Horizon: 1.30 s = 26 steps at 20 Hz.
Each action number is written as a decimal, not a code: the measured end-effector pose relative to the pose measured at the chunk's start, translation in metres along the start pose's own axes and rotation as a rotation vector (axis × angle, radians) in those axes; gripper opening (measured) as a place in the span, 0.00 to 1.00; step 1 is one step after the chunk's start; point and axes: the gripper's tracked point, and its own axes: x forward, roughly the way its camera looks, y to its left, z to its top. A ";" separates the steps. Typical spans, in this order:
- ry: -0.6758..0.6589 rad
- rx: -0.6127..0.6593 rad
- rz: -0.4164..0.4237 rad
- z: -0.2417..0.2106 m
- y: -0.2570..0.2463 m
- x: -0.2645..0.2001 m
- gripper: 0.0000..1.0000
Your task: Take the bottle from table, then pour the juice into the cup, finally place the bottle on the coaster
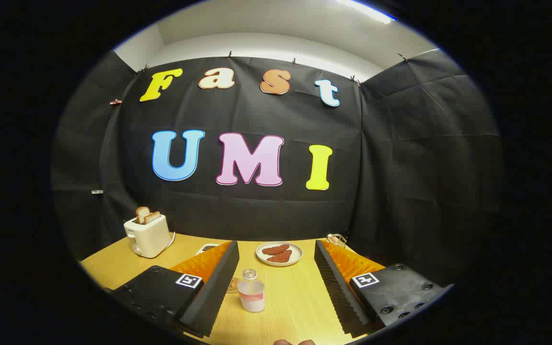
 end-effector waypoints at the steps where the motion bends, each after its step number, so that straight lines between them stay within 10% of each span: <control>1: 0.000 0.000 0.003 0.000 0.001 0.002 0.97; 26: 0.057 0.002 0.259 -0.066 0.032 0.056 0.97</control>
